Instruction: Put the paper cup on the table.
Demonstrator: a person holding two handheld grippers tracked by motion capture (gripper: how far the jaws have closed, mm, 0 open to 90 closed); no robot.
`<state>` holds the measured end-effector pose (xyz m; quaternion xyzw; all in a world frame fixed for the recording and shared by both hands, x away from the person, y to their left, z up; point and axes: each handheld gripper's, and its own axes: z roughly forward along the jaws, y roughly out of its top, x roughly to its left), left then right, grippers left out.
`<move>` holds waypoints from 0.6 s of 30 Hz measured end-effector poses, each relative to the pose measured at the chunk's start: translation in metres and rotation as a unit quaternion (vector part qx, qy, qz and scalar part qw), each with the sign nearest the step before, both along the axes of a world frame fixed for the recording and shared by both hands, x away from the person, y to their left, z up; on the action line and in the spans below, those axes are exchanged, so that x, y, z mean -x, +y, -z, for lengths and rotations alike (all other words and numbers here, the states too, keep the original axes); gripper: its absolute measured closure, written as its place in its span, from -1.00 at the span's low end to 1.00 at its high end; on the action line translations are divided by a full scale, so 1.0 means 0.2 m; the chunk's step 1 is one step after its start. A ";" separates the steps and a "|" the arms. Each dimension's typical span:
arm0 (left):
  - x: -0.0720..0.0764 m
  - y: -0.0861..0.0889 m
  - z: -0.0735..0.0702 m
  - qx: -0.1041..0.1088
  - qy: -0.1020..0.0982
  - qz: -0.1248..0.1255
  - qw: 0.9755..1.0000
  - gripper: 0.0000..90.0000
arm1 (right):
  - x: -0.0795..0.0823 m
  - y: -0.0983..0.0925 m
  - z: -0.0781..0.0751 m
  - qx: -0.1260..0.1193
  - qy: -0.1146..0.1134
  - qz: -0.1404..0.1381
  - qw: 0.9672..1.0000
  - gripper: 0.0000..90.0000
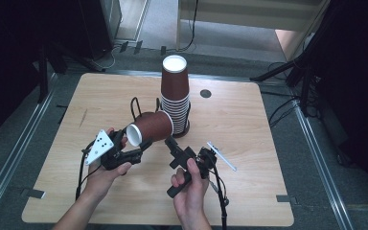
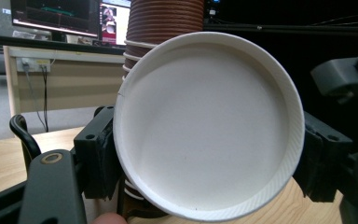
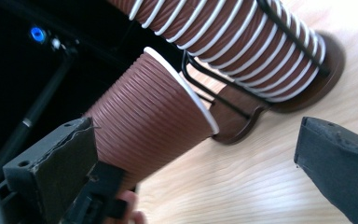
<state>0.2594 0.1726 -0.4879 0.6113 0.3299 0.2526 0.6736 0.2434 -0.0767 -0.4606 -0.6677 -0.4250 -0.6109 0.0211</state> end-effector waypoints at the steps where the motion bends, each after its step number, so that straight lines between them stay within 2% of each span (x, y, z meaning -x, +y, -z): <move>1: 0.00 0.00 0.00 -0.001 0.000 0.002 1.000 -0.48 | 0.00 0.00 0.00 -0.013 0.008 0.002 1.000 -1.00; 3: 0.00 -0.01 0.00 -0.001 0.000 0.004 1.000 -0.48 | -0.01 0.01 0.00 -0.044 0.017 0.006 0.999 -1.00; 6: 0.01 -0.02 0.00 0.002 0.000 0.007 1.000 -0.48 | -0.01 0.02 0.00 -0.088 0.039 0.012 0.995 -1.00; 7: 0.01 -0.02 0.00 0.002 -0.001 0.009 1.000 -0.48 | -0.01 0.02 0.00 -0.088 0.039 0.012 0.995 -1.00; 10: 0.01 -0.04 0.00 0.001 -0.002 0.014 1.000 -0.48 | -0.01 0.03 0.00 -0.117 0.055 0.014 0.992 -1.00; 13: 0.02 -0.05 0.01 0.001 -0.003 0.019 1.000 -0.48 | -0.01 0.04 0.00 -0.134 0.069 0.016 0.988 -1.00; 18: 0.03 -0.08 0.00 0.001 -0.008 0.028 1.000 -0.48 | -0.02 0.06 0.01 -0.153 0.087 0.020 0.984 -1.00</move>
